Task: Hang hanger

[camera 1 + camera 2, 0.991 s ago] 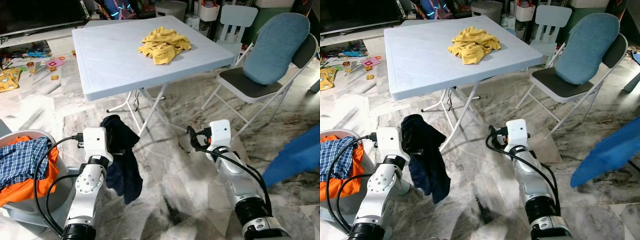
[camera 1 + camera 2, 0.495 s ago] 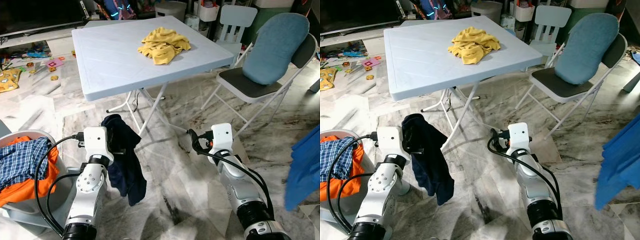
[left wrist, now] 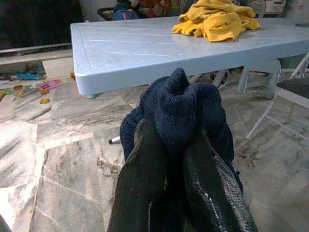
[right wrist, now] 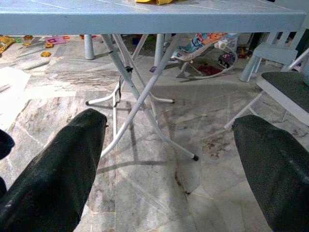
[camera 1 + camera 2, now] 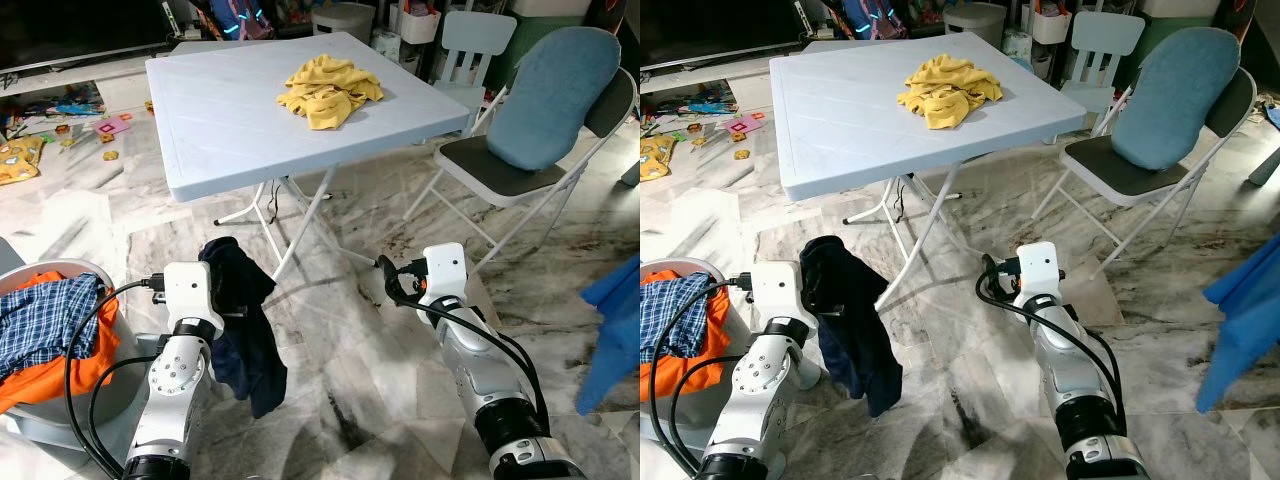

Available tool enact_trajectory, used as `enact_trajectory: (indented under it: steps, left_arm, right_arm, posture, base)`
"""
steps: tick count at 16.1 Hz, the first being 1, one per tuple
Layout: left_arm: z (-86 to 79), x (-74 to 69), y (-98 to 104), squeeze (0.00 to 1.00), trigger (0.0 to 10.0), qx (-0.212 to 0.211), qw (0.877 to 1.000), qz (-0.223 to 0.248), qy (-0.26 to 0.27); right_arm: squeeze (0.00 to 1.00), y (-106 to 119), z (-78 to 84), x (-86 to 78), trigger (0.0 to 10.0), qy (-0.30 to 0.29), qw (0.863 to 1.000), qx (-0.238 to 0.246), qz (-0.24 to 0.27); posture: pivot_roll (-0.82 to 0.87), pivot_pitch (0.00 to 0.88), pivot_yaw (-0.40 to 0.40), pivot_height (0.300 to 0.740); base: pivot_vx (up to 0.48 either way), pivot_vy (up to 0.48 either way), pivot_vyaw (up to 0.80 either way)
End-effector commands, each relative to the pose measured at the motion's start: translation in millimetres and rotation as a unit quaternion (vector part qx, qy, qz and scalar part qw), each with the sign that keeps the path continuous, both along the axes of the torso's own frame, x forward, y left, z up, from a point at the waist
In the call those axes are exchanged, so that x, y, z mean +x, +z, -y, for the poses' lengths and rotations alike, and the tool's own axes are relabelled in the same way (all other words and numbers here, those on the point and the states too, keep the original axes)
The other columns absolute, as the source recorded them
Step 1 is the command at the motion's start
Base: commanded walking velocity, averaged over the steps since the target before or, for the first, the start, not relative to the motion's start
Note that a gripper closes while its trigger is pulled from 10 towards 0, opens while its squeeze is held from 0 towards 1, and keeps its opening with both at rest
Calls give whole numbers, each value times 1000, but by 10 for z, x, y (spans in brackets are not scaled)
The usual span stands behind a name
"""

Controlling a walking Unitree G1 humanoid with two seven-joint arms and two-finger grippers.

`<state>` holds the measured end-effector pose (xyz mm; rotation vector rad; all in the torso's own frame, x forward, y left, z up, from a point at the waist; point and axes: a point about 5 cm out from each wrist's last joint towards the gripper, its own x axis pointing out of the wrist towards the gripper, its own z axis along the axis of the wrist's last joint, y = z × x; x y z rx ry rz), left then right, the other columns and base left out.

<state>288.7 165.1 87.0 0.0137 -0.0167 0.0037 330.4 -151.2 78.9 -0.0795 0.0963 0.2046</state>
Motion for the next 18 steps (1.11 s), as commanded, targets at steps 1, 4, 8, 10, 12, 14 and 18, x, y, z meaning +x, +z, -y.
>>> enact_trajectory:
  steps: [1, 4, 8, 10, 12, 14, 18]
  left_arm:
    - [-24, 52, 91, 0, 10000, 4, 1000, 19, 0]
    - [37, 76, 95, 0, 10000, 3, 1000, 18, -14]
    - [-18, 45, 79, 0, 10000, 6, 1000, 17, -8]
    - [-34, 35, 85, 0, 10000, 10, 1000, 18, -8]
    - [-49, 31, 93, 0, 10000, 14, 1000, 19, -9]
    - [-55, 33, 97, 0, 10000, 16, 1000, 20, -11]
    - [-46, 75, 127, 0, 10000, 24, 999, 23, -21]
  right_arm:
    - [0, 63, 21, 12, 10000, -6, 1000, 3, 15]
    - [0, -42, 104, -102, 10000, -18, 1000, 1, 4]
    - [0, 3, 18, -44, 10000, -9, 1000, 5, 6]
    - [0, 30, 10, -12, 10000, -9, 1000, 7, 9]
    - [0, 21, 14, -16, 10000, -12, 1000, 8, 9]
    - [0, 6, 12, -25, 10000, -14, 1000, 9, 8]
    - [0, -4, 19, -25, 10000, -20, 1000, 12, 8]
  posture:
    - [-66, 0, 44, 740]
    - [-72, 0, 51, 740]
    - [-49, 0, 42, 740]
    - [-40, 0, 44, 740]
    - [-38, 0, 51, 740]
    - [-38, 0, 57, 740]
    - [-48, 0, 73, 740]
  base:
    - [0, 0, 0]
    - [0, 0, 0]
    - [0, 0, 0]
    - [0, 0, 0]
    - [0, 0, 0]
    - [0, 0, 0]
    - [0, 0, 0]
